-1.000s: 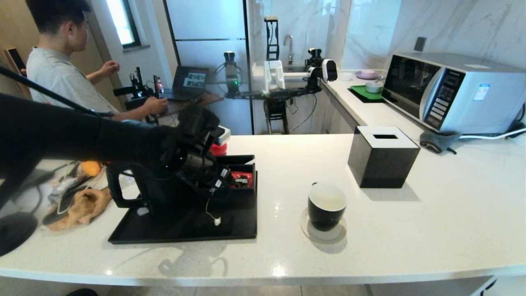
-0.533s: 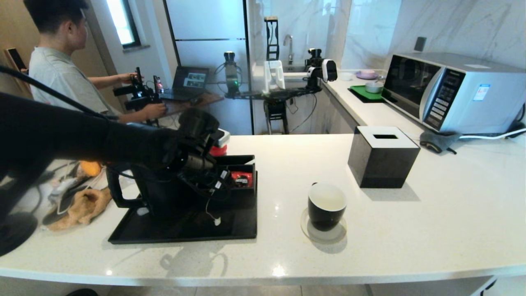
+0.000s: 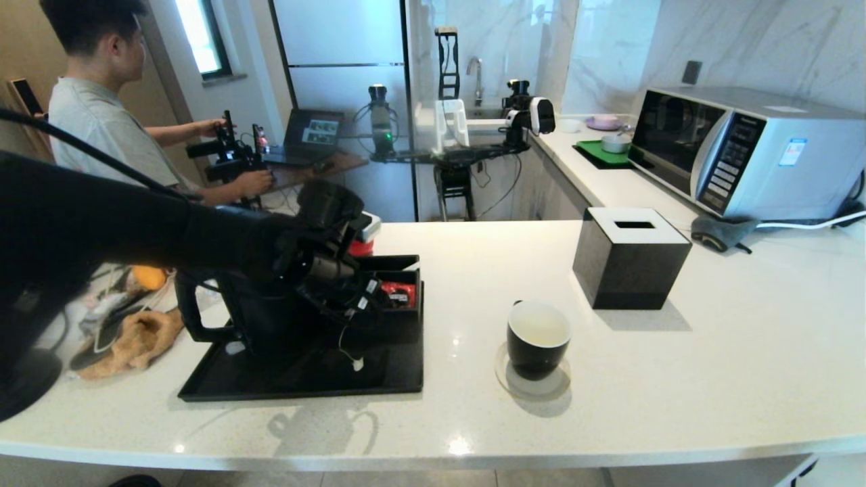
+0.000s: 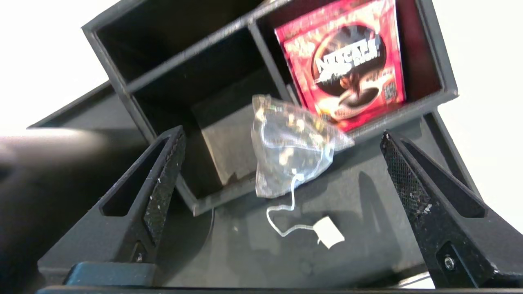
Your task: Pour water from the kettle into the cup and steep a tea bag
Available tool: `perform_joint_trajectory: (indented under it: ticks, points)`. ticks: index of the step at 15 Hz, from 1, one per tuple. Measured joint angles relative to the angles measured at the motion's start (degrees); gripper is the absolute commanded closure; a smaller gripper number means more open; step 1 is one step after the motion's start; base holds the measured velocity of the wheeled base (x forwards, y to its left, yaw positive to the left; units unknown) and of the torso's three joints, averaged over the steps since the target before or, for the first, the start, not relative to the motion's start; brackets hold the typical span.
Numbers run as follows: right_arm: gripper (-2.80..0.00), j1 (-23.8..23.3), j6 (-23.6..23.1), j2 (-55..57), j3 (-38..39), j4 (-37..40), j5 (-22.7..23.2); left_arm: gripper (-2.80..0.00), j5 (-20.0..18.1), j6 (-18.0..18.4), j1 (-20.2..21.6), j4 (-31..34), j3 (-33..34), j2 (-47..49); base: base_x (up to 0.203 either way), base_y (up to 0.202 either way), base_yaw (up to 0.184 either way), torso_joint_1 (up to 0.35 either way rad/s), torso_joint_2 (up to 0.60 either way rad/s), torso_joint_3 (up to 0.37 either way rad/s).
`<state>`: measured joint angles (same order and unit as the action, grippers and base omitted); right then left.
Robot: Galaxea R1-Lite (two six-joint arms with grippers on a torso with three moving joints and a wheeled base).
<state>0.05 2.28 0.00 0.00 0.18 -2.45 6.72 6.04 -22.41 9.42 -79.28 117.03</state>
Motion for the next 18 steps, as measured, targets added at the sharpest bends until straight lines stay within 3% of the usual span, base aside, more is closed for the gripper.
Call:
perform_joint_trajectory:
  ticks: [10,11,18]
  points:
    - [0.00,-0.02,0.00,0.00,0.00,0.00,-0.02,-2.80,0.04,0.07,0.00,-0.35,0.17,0.61,0.000,0.000,0.000,0.000,0.00,0.000]
    - [0.00,-0.02,0.00,0.00,0.00,0.00,-0.02,0.00,0.02,0.07,0.00,-0.35,0.17,0.66,0.000,0.000,0.000,0.000,0.00,0.000]
    - [0.00,0.02,-0.01,0.00,0.00,-0.02,0.00,0.00,-0.02,-0.01,0.00,-0.94,0.12,1.00,0.000,0.000,0.000,0.000,0.00,0.000]
